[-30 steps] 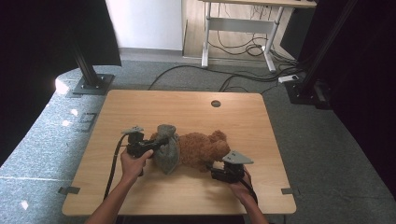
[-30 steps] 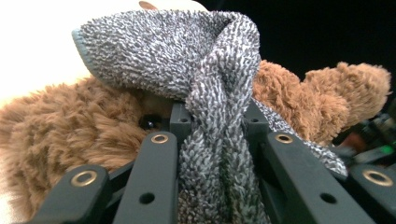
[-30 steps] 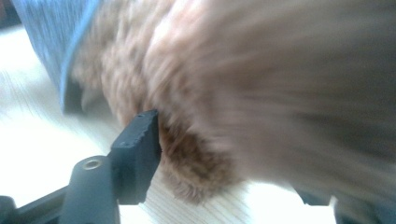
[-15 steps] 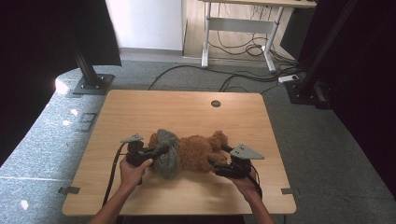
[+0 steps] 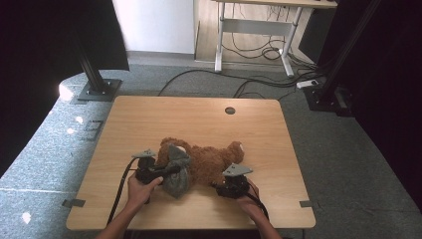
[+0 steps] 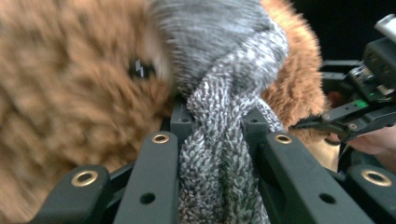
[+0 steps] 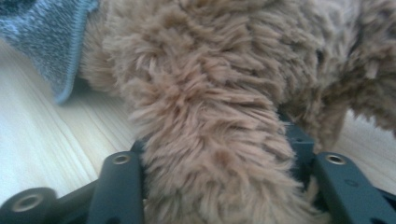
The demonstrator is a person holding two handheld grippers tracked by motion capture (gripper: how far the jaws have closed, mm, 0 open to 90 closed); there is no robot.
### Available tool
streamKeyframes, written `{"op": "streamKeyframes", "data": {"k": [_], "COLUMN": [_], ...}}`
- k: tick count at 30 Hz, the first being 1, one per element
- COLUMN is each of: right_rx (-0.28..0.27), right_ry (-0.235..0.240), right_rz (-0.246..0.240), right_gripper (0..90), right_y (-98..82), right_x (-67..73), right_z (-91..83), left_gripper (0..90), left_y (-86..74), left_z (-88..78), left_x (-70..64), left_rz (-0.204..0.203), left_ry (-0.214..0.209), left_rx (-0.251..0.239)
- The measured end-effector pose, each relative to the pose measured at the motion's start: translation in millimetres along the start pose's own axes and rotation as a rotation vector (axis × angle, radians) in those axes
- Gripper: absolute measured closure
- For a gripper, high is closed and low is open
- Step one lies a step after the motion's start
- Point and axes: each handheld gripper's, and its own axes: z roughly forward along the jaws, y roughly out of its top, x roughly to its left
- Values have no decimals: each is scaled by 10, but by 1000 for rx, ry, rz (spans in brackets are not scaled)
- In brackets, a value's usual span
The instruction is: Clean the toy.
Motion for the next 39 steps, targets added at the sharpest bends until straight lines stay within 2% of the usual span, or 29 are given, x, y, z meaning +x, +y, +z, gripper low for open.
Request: {"op": "streamKeyframes", "data": {"k": [2, 6, 11, 15, 19, 25, 30, 36, 39], "right_rx": [9, -3, -20, -27, -33, -48, -68, -77, -89], "right_ry": [-34, -57, -72, -78, -87, -130, -163, -163, -163], "right_rz": [-16, 3, 31, 42, 40, 70, 96, 103, 111], "right_gripper": [516, 531, 534, 533, 530, 524, 519, 492, 458], "right_y": [-17, 24, 52, 40, 46, 103, 155, 146, 146], "right_x": [18, -83, -216, -241, -252, -350, -460, -481, -482], "right_z": [51, 106, 165, 166, 177, 283, 383, 373, 358], "left_gripper": [729, 727, 724, 722, 720, 719, 713, 706, 706], "left_y": [24, 145, 259, 253, 275, 434, 531, 516, 455], "left_z": [38, 109, 181, 187, 196, 293, 346, 219, 36], "left_x": [36, 64, 85, 88, 100, 178, 236, 162, 121], "left_rz": [-14, -8, -15, -19, -18, -7, -16, 19, 53], "left_ry": [4, 25, 35, 29, 40, 80, 83, 76, 86], "left_rx": [12, 15, 11, 11, 4, -2, -9, -12, -13]}}
